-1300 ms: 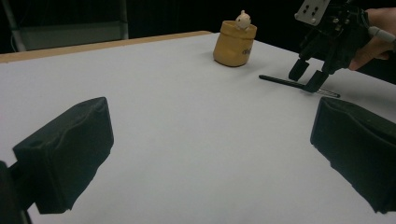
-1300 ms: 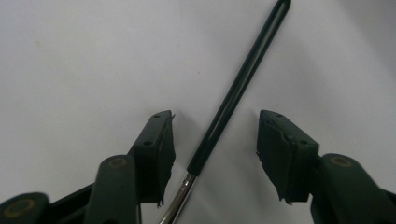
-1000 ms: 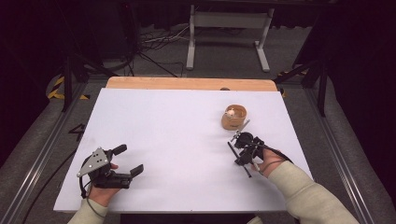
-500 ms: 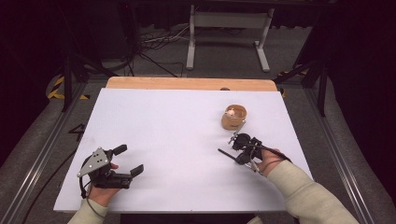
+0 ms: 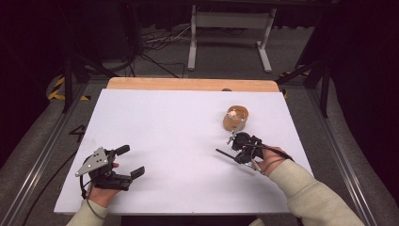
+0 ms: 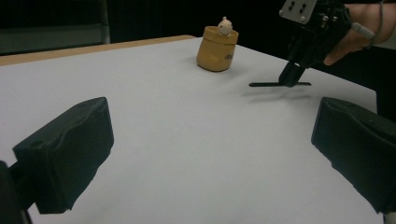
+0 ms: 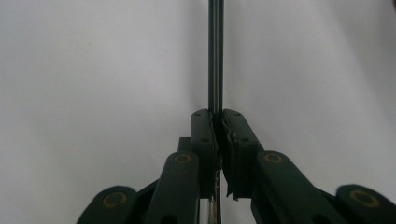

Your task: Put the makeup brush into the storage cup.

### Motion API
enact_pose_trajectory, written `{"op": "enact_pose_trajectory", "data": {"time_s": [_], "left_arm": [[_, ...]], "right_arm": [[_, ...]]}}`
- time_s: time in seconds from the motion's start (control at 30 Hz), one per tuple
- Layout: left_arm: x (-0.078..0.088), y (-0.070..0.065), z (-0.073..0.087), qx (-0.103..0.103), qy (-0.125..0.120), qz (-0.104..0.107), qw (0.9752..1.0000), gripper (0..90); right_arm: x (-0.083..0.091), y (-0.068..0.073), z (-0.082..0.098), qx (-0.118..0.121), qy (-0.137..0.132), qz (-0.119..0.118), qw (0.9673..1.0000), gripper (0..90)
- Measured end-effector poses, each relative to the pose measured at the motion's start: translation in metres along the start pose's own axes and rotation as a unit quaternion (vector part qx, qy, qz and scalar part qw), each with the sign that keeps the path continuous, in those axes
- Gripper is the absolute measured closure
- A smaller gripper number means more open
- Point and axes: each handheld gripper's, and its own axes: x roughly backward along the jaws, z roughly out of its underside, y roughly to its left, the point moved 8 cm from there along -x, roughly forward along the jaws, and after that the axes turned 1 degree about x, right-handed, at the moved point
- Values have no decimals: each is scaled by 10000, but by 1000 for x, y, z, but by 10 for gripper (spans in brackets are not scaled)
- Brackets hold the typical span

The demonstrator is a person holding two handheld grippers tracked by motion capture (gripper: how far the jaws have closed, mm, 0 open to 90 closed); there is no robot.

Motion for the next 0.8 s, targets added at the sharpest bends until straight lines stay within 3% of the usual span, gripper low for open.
{"op": "enact_pose_trajectory", "data": {"time_s": [0.13, 0.23, 0.33, 0.37, 0.5, 0.8], "left_arm": [[-3, -4, -3, -18, -3, 132, 9999, 7], [-5, -5, -3, -143, 51, 149, 9998, 10], [-6, -5, -3, -117, 77, 142, 9998, 10], [-6, -4, -3, -127, 100, 148, 9998, 10], [-8, -5, -4, -145, 107, 147, 9997, 10], [-16, -9, -5, -213, 229, 364, 9988, 11]], "right_arm": [[9, 7, -11, 205, -35, -17, 9998, 837], [16, 13, -20, 379, -95, -56, 9992, 837], [20, 16, -26, 490, -127, -84, 9987, 837], [25, 20, -33, 634, -150, -103, 9978, 837], [30, 26, -44, 798, -176, -125, 9966, 837], [37, 42, -67, 1233, -192, -195, 9920, 837]]}}
